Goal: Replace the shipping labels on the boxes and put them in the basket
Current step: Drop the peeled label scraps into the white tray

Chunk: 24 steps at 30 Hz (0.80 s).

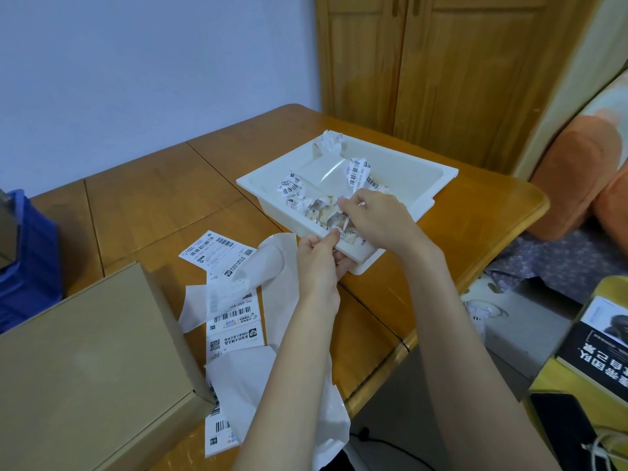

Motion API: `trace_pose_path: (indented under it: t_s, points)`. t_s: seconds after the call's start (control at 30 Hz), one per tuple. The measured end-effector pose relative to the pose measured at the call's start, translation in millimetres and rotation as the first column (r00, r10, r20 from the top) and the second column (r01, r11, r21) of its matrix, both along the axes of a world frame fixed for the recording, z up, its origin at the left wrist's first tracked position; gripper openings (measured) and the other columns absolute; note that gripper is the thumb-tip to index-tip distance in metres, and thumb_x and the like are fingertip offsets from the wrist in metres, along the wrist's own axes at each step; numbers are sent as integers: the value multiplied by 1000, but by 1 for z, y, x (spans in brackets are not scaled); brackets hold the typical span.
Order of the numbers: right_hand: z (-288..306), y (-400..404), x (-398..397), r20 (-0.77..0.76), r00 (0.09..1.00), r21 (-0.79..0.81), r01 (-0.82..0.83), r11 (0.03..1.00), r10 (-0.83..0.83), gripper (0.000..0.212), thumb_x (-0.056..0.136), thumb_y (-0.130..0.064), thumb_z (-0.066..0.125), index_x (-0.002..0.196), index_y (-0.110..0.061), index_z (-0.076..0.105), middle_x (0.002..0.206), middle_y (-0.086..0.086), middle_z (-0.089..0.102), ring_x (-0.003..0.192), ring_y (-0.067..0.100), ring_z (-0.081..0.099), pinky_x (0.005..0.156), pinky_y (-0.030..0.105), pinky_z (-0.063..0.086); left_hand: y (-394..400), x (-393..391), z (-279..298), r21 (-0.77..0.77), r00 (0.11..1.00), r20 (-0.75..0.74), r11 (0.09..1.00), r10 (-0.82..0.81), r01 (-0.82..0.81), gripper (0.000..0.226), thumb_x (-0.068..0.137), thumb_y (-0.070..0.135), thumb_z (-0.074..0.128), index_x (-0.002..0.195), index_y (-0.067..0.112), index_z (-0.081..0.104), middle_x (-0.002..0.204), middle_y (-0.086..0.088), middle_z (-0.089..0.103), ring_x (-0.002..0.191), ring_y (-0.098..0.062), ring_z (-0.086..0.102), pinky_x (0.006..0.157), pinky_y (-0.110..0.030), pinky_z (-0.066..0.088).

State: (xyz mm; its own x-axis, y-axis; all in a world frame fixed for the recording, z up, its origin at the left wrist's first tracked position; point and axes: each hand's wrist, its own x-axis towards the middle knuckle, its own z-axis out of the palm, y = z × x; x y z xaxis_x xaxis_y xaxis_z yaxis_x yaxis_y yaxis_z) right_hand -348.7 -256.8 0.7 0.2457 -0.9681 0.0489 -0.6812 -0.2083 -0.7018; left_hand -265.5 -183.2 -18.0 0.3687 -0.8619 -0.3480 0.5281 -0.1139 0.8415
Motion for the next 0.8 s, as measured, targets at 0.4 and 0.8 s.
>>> trace_pose_path:
  t_s: [0.4,0.8]
  points:
    - [-4,1,-6,-49,998,-97,-39,995,34,30,75,-1,67,62,-28,63,65,-12,59,77,14,59,77,29,46,-2,2,-4,15,999,39,1000,-6,5,13,100,9,57,91,11,48,78,-4,61,54,-4,61,64,-25,60]
    - [-10,5,-1,-12,999,-165,-52,985,51,8,80,-12,69,73,-9,68,55,-8,59,64,15,61,57,18,41,-1,0,-4,10,1000,24,1000,-9,8,8,100,13,56,103,9,51,84,-3,65,56,-3,63,68,-27,60]
